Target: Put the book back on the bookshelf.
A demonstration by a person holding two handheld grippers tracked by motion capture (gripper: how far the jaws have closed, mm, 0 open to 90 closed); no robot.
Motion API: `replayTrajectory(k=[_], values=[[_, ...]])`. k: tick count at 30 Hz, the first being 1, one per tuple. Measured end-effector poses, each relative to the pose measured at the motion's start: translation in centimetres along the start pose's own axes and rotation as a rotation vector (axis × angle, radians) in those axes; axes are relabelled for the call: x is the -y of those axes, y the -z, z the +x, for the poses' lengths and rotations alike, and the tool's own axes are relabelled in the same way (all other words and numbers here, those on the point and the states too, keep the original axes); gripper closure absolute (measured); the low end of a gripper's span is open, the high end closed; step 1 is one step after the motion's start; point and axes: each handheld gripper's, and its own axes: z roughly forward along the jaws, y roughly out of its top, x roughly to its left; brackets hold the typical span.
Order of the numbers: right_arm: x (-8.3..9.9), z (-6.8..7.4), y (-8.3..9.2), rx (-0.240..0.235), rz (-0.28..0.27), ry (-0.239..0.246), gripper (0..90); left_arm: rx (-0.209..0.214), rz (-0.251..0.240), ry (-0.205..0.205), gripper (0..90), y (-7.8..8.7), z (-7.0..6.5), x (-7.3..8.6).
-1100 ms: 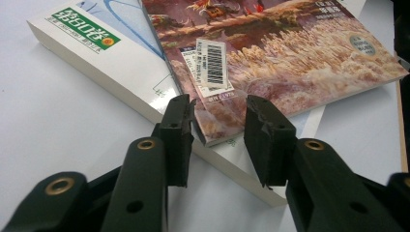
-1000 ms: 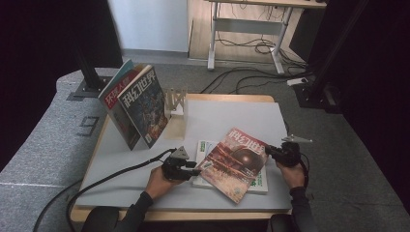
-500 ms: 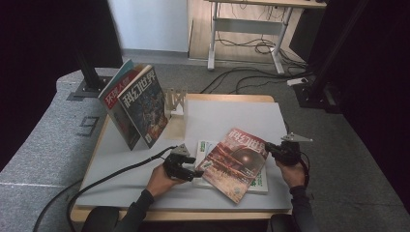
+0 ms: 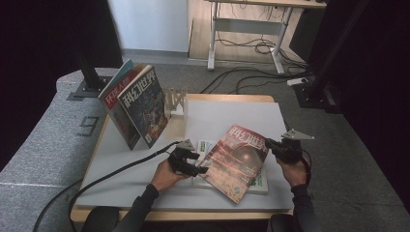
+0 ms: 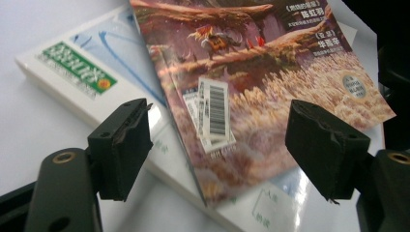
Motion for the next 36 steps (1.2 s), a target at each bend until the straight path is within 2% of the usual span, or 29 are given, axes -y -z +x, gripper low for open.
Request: replayTrajectory(k=[3, 10, 19, 22, 26, 29, 32, 36], values=[[-0.6, 0.3, 0.4, 0.000, -0.008, 0.016, 82.3, 0.009, -0.003, 0.002, 20.5, -0.2, 0.1, -0.7], [-1.6, 1.0, 1.1, -0.003, -0.028, 0.052, 82.3, 0.006, 0.025, -0.010, 19.5, -1.1, 0.6, -1.9], [-2.6, 1.6, 1.6, -0.009, -0.050, 0.092, 82.3, -0.002, 0.064, -0.019, 23.8, -2.7, 1.7, -2.8], [-2.9, 1.8, 1.8, -0.013, -0.054, 0.101, 82.3, 0.036, 0.051, -0.002, 27.2, -3.0, 2.3, -2.9], [-3.3, 2.1, 1.8, -0.018, -0.059, 0.114, 82.2, 0.079, 0.056, -0.004, 31.6, -3.2, 2.6, -3.1], [-3.5, 2.2, 1.8, -0.021, -0.060, 0.120, 82.2, 0.073, 0.073, -0.019, 35.7, -3.2, 2.4, -3.4], [-3.5, 2.2, 1.8, -0.024, -0.061, 0.121, 82.2, 0.061, 0.084, -0.017, 38.3, -3.1, 2.3, -3.5], [-3.5, 2.2, 1.8, -0.035, -0.065, 0.118, 82.3, 0.066, 0.100, -0.014, 46.0, -2.7, 2.3, -3.7]])
